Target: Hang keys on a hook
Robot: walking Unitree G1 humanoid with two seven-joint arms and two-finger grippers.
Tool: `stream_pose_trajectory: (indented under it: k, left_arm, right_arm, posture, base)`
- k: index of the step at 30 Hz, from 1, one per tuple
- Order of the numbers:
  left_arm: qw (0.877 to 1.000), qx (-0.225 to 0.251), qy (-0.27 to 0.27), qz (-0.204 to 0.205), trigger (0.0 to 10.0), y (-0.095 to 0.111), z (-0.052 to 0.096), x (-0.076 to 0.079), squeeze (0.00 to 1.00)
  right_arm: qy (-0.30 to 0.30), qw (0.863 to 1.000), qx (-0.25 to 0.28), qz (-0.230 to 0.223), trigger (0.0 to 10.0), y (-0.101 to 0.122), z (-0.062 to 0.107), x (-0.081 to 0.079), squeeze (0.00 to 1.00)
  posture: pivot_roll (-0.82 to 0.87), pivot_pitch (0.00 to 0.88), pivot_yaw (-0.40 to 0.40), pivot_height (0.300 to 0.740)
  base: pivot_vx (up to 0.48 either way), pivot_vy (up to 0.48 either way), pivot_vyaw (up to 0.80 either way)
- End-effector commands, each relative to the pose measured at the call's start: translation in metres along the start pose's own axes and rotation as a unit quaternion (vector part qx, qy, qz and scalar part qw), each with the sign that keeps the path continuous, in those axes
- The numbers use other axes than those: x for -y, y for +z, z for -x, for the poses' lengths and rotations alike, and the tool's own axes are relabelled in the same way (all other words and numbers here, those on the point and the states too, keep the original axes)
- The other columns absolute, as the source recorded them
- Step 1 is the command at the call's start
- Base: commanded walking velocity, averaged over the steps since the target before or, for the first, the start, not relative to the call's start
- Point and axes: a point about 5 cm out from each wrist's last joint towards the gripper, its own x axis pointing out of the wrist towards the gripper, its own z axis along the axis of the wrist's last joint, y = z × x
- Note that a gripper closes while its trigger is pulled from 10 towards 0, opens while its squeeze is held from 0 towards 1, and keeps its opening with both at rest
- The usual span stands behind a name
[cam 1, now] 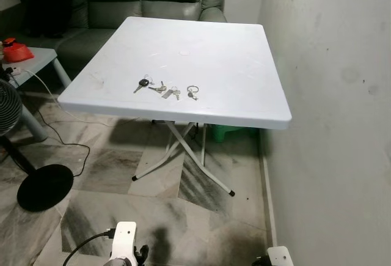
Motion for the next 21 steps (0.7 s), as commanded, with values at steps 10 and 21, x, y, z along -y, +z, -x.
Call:
stream_pose_trajectory:
  k: [10, 21]
  left_arm:
    - [1.0, 0.003, 0.003, -0.003, 10.0, 0.0018, 0.0003, -0.0033, 0.0]
    - [1.0, 0.005, -0.001, -0.008, 10.0, 0.0037, -0.0004, -0.0011, 0.0]
  right_arm:
    - [0.006, 1.0, 0.008, 0.003, 10.0, 0.0049, -0.0013, -0.0027, 0.0]
    - [0.007, 1.0, 0.008, 0.007, 10.0, 0.0049, -0.0013, -0.0023, 0.0]
  posture:
    - [-0.12, 0.0, -0.028, 0.74]
    - [-0.12, 0.0, -0.028, 0.74]
  base:
    - [0.0, 0.45, 0.0]
    - [0.0, 0.455, 0.0]
